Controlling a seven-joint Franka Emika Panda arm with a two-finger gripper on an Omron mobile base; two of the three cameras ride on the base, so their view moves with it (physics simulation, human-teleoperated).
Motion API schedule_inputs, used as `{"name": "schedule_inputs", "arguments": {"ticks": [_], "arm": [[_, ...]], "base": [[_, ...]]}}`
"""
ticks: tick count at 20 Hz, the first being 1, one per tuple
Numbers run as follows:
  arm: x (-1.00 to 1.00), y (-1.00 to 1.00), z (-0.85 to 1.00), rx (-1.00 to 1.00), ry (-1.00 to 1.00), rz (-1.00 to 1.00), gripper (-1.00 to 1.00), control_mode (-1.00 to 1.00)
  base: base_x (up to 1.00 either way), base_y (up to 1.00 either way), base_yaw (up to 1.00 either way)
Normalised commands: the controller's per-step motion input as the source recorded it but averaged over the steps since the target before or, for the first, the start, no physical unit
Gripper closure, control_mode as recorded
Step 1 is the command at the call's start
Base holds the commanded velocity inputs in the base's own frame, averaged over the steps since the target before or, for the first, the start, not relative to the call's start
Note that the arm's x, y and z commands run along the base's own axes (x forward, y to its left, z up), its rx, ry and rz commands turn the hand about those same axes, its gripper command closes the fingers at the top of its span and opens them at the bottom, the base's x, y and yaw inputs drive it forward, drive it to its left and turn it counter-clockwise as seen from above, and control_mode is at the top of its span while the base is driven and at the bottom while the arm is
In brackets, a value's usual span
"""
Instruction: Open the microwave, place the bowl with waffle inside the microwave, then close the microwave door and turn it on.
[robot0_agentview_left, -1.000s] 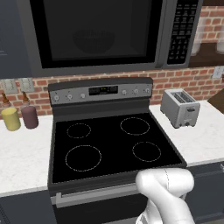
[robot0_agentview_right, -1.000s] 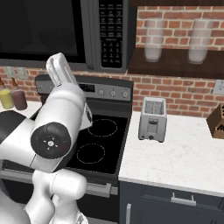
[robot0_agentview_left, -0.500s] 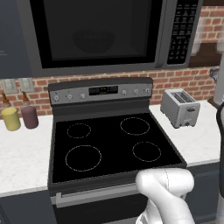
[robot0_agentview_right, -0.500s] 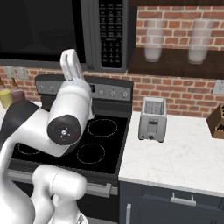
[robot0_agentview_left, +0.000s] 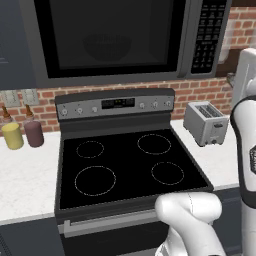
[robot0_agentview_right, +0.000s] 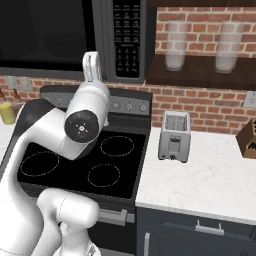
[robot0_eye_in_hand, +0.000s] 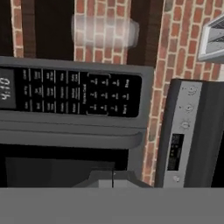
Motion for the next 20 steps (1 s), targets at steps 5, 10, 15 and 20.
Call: {"name": "schedule_inputs", "arguments": {"ticks": [5,10,15,20], "arm": [[0.54,0.02,0.0,0.08,0.12,0.0,1.0,-1.0],[0.47,0.0,0.0,0.09,0.08,0.0,1.0,-1.0],[0.58,0.0,-0.08,0.06,0.11,0.0,1.0,-1.0],[0.58,0.0,-0.06,0.04,0.08,0.0,1.0,-1.0]], "base": [[0.0,0.0,0.0],[0.0,0.0,0.0],[0.0,0.0,0.0],[0.0,0.0,0.0]]}}
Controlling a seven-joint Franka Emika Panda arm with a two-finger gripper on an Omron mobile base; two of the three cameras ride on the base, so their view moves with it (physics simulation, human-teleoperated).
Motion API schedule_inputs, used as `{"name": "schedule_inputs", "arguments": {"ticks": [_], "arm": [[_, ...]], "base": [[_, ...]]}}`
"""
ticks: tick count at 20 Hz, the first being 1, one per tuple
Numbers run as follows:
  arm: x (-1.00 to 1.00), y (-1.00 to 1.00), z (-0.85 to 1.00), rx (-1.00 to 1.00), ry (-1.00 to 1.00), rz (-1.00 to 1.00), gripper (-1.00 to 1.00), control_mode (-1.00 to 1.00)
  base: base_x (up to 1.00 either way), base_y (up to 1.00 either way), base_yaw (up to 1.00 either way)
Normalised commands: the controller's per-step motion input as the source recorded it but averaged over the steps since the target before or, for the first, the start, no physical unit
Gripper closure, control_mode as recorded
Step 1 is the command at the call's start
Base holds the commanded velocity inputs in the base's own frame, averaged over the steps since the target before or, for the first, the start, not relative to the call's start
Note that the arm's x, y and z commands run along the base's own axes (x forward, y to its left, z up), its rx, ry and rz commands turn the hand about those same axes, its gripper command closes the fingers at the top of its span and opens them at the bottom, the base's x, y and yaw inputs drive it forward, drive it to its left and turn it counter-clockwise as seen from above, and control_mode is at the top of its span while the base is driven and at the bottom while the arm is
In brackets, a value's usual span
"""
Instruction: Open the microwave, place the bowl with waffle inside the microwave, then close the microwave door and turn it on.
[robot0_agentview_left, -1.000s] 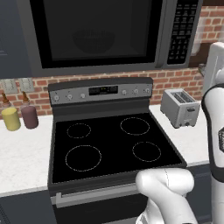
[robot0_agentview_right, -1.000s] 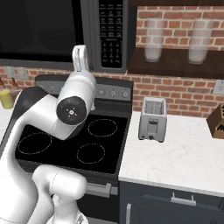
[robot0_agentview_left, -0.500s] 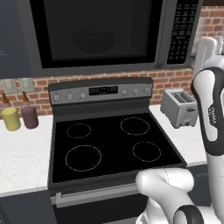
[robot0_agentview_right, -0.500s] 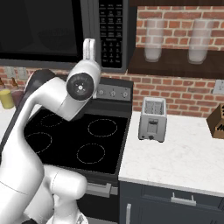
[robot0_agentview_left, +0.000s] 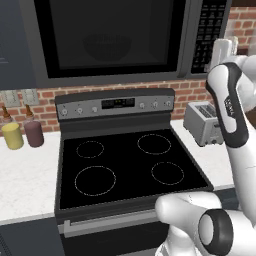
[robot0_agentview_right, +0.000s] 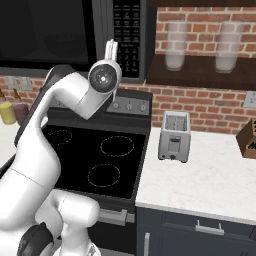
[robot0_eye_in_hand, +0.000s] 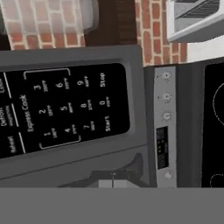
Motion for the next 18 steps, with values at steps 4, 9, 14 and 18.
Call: {"name": "schedule_inputs", "arguments": {"ticks": [4,9,14,18], "arm": [[0.47,0.0,-0.14,0.07,0.07,0.0,1.0,-1.0],[0.34,0.0,-0.32,0.07,0.05,0.0,1.0,-1.0],[0.41,0.0,-0.17,0.06,0.0,0.0,1.0,-1.0],[0.48,0.0,-0.01,0.07,0.0,0.0,1.0,-1.0]], "base": [[0.0,0.0,0.0],[0.0,0.0,0.0],[0.0,0.0,0.0],[0.0,0.0,0.0]]}}
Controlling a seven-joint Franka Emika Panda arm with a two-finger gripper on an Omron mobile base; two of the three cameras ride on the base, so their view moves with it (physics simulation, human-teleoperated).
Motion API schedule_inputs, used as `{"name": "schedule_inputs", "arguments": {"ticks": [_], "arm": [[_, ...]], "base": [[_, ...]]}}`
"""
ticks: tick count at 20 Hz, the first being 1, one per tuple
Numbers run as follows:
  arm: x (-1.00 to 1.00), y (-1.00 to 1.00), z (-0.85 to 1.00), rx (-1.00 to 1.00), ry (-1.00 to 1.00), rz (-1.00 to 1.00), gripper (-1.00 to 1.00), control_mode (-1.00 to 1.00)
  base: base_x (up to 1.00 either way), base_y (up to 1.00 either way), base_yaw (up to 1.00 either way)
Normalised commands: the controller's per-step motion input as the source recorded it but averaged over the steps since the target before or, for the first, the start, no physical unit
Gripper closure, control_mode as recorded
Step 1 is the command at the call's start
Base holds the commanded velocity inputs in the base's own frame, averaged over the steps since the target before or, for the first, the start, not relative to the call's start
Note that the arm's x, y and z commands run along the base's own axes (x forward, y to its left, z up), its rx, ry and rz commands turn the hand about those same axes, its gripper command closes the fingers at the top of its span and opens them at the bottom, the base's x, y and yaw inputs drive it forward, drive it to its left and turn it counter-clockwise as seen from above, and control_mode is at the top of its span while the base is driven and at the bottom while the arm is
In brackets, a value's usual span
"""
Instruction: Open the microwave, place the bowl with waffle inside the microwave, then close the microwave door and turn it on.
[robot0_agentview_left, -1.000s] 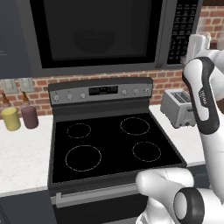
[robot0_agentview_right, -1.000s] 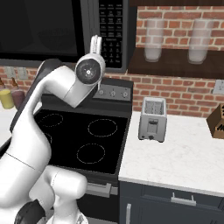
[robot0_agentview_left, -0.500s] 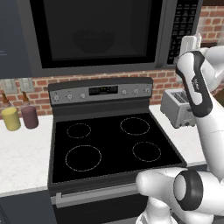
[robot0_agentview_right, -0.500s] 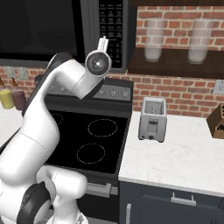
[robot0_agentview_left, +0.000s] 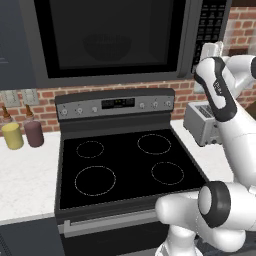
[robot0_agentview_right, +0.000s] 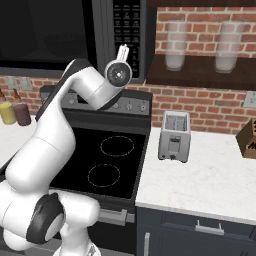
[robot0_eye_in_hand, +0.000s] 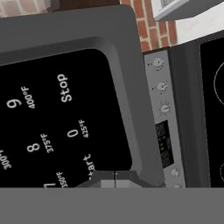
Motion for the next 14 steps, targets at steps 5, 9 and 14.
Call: {"name": "schedule_inputs", "arguments": {"ticks": [5,9,14], "arm": [[0.47,0.0,0.0,0.08,0.0,0.0,1.0,-1.0],[0.73,-0.01,-0.02,0.09,0.02,0.0,1.0,-1.0],[0.97,-0.16,0.0,0.14,0.23,0.06,1.0,-1.0]], "base": [[0.0,0.0,0.0],[0.0,0.0,0.0],[0.0,0.0,0.0]]}}
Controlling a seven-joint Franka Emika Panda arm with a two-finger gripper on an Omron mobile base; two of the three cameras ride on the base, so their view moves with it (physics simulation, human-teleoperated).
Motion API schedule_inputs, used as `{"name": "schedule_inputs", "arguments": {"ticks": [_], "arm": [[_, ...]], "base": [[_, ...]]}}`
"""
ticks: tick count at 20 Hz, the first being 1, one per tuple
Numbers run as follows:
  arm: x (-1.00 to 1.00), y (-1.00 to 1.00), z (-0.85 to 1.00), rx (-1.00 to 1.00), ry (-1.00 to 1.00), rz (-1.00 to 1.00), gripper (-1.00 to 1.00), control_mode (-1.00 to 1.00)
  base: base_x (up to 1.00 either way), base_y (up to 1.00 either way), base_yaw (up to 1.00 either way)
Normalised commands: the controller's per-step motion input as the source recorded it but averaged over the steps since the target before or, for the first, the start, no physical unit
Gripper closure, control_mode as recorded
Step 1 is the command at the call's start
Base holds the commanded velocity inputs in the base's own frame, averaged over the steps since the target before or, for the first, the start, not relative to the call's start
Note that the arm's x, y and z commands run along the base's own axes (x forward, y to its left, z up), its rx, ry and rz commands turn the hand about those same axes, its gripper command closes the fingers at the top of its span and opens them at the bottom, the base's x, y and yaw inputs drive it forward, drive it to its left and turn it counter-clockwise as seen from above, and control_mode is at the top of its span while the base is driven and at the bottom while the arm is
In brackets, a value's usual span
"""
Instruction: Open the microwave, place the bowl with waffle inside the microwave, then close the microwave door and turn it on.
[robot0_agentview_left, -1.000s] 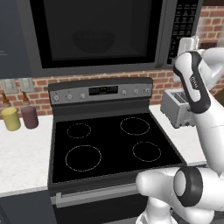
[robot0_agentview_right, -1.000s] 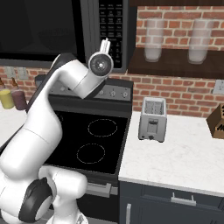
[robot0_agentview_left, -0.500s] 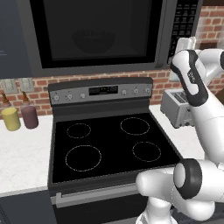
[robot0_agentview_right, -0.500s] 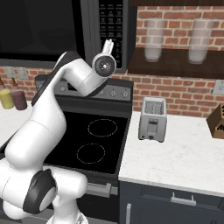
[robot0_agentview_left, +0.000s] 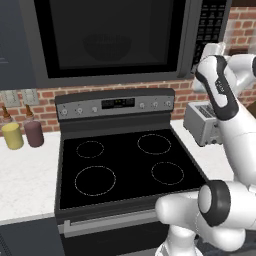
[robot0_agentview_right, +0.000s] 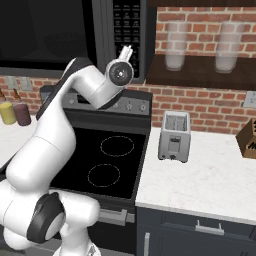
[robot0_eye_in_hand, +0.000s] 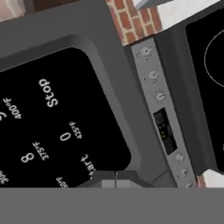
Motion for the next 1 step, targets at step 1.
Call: {"name": "schedule_inputs", "arguments": {"ticks": [1], "arm": [[1.0,-0.29,0.0,0.15,0.41,0.19,1.0,-1.0]], "base": [[0.0,0.0,0.0]]}}
